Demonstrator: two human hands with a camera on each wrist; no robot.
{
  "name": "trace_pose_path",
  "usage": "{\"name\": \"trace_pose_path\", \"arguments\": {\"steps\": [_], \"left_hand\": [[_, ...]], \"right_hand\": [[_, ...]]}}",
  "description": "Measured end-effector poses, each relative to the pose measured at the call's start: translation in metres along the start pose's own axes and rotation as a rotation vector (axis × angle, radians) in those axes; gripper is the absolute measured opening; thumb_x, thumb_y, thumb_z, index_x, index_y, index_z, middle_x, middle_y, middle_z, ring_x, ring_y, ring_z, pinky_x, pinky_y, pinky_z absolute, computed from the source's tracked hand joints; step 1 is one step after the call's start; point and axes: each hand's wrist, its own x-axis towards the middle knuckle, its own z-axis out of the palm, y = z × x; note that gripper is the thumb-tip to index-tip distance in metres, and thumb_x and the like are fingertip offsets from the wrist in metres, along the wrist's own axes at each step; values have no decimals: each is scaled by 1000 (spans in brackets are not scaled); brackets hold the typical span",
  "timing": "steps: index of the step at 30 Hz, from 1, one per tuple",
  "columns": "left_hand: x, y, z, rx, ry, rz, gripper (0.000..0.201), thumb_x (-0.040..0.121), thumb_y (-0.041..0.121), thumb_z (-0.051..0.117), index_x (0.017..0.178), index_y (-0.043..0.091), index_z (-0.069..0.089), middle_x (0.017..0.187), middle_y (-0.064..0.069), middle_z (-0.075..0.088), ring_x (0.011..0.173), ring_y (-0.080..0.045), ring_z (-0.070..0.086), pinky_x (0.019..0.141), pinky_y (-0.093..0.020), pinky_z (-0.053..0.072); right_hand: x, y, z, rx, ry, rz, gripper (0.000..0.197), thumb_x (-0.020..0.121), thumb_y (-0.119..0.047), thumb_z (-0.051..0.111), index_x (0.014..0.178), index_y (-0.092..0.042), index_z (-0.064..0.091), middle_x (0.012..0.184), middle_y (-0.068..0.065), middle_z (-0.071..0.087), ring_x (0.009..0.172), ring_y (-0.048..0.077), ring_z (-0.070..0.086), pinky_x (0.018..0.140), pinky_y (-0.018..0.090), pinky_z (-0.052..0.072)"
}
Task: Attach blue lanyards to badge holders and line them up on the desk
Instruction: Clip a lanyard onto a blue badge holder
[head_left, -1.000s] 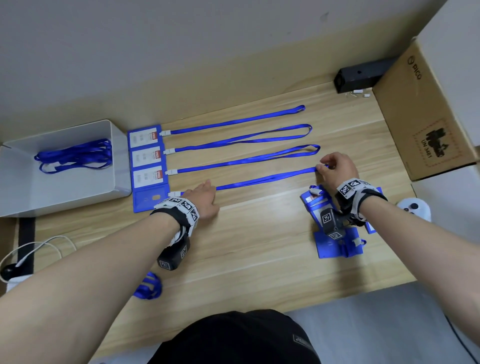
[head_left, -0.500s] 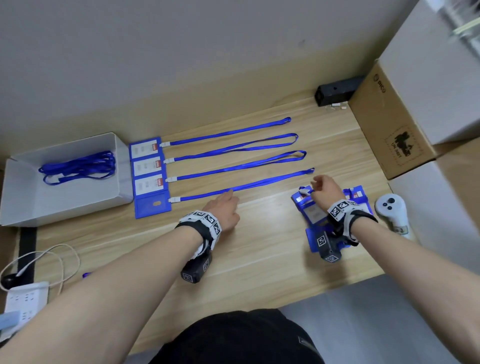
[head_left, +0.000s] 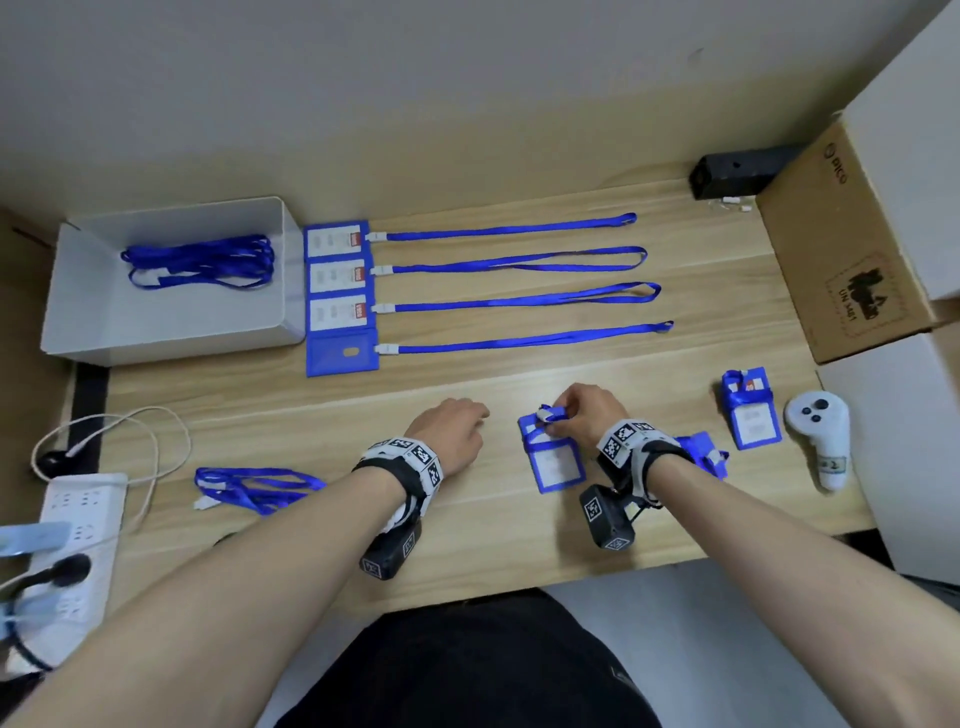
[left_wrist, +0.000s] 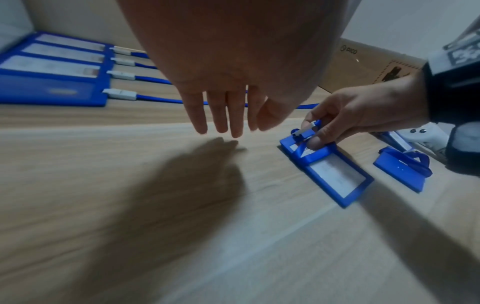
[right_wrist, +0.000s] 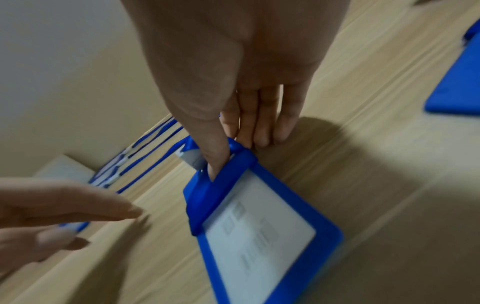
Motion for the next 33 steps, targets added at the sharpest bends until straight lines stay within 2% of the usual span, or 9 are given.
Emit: {"name": "trace_pose_path", "arguments": {"steps": [6, 12, 15, 18, 20, 24, 28, 30, 33], "left_hand": [[-37, -26, -2, -257, 155, -103, 42, 91, 27, 51, 133, 25, 52, 127, 3, 62, 115, -21, 58, 93, -34, 48], [-62, -54, -30, -531, 255, -120, 14, 77, 32, 64, 88, 28, 71, 84, 9, 71, 81, -12, 66, 79, -35, 55], [-73, -67, -45, -643, 347, -96, 5, 78, 23, 67, 80, 27, 70, 78, 9, 70, 76, -11, 65, 79, -37, 56], [-80, -79, -57, -723, 471, -97, 23, 83, 9, 67, 74, 29, 63, 76, 5, 70, 74, -15, 67, 80, -40, 57], [-86, -87, -67, -779, 554, -116, 24, 84, 5, 67, 73, 26, 61, 76, -1, 70, 71, -18, 68, 79, -42, 57], [-96, -99, -86, -784, 571, -93, 20, 85, 8, 68, 76, 25, 62, 77, 0, 70, 75, -19, 68, 81, -43, 57], [-108, -108, -104, -749, 586, -161, 13, 86, 23, 62, 84, 34, 58, 94, 8, 67, 86, -15, 64, 82, -37, 55], [-118, -106, -120, -865, 572, -216, 3, 91, 30, 57, 91, 29, 60, 94, 3, 68, 80, -16, 64, 71, -34, 54], [-131, -98, -142, -1091, 448, -242, 27, 97, 39, 46, 99, 17, 61, 83, -7, 72, 68, -20, 64, 57, -26, 45]], "right_hand": [[-13, -67, 35, 71, -113, -171, 27, 64, -18, 83, 77, -26, 61, 80, -6, 66, 75, 16, 62, 73, 36, 52], [-23, -131, 32, 100, -143, -348, 26, 70, -5, 79, 79, -23, 61, 79, -3, 64, 72, 14, 59, 77, 39, 54], [-30, -163, 21, 119, -175, -399, 26, 74, -6, 80, 91, -20, 66, 84, -2, 65, 78, 14, 62, 82, 38, 55], [-33, -184, 12, 59, -234, -413, 25, 77, -15, 79, 100, -19, 70, 93, 2, 72, 85, 16, 66, 83, 38, 55], [-37, -196, 8, 6, -242, -425, 14, 82, -20, 77, 94, -16, 71, 93, 8, 74, 81, 17, 66, 81, 40, 54], [-46, -220, -3, -19, -143, -468, 9, 85, -22, 75, 84, -15, 71, 80, 3, 69, 71, 13, 59, 70, 32, 48], [-50, -245, -11, -42, -9, -565, 2, 84, -19, 76, 85, -17, 77, 78, 6, 71, 71, 14, 60, 74, 42, 55], [-54, -257, -16, -68, 47, -617, 15, 86, -14, 72, 99, -16, 78, 88, 6, 74, 81, 21, 66, 82, 43, 55], [-61, -271, -18, -83, 113, -704, 18, 87, -13, 70, 100, -21, 79, 89, -1, 74, 85, 21, 66, 81, 38, 53]]}}
